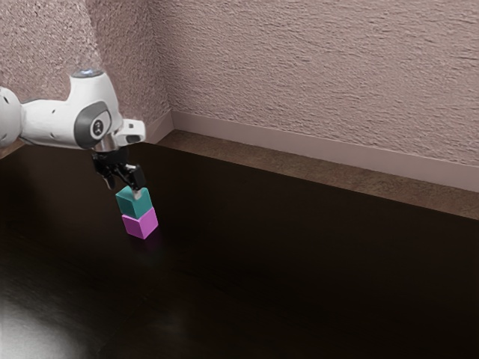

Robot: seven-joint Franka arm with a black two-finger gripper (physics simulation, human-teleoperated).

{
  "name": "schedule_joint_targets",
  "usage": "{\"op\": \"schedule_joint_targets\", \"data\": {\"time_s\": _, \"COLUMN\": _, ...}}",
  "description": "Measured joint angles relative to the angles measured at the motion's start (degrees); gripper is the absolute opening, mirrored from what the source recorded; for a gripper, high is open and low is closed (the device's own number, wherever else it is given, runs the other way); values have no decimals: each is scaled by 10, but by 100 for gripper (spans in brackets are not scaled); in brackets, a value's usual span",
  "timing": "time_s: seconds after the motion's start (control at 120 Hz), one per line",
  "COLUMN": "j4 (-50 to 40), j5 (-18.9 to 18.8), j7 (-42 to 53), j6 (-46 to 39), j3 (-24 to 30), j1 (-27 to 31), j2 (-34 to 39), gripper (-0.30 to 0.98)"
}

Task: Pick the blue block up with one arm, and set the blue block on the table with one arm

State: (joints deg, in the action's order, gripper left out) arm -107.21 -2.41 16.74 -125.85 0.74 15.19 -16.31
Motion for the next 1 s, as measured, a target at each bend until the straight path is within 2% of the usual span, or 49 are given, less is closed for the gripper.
{"op": "schedule_joint_targets", "data": {"time_s": 0.567, "j4": 19, "j5": 0, "j7": 29, "j6": -11, "j3": 1, "j1": 4, "j2": -44, "gripper": 68}}
{"op": "schedule_joint_targets", "data": {"time_s": 0.825, "j4": 20, "j5": -2, "j7": 36, "j6": -12, "j3": 1, "j1": 0, "j2": -45, "gripper": 46}}
{"op": "schedule_joint_targets", "data": {"time_s": 1.0, "j4": 21, "j5": -2, "j7": 37, "j6": -12, "j3": 3, "j1": -1, "j2": -42, "gripper": 36}}
